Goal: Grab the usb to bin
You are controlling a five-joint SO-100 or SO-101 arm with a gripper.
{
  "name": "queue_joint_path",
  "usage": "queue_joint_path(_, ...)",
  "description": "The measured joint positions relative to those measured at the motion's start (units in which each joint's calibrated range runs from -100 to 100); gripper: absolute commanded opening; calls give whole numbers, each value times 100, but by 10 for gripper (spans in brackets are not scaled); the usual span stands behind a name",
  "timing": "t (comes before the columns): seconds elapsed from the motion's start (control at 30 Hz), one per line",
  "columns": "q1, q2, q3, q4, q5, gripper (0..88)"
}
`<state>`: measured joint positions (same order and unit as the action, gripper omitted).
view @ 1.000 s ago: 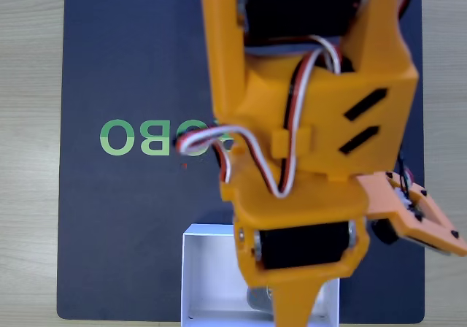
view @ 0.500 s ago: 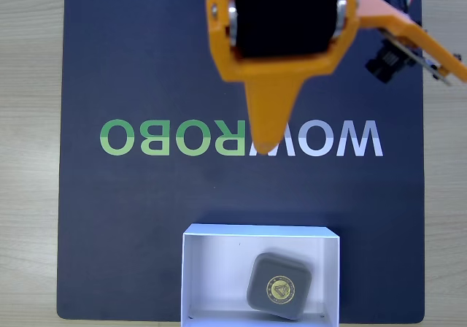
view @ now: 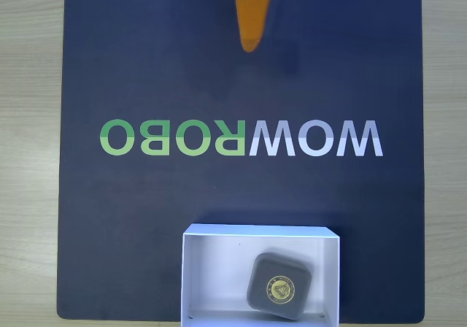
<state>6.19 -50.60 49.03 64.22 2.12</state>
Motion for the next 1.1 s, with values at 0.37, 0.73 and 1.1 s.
queue_joint_path(0.37,-9,-2387,2521,9,425,9)
queue_joint_path(0.73,-9,-4126,4049,595,425,9)
queue_joint_path(1.1,-9,-4847,4284,871,414,9)
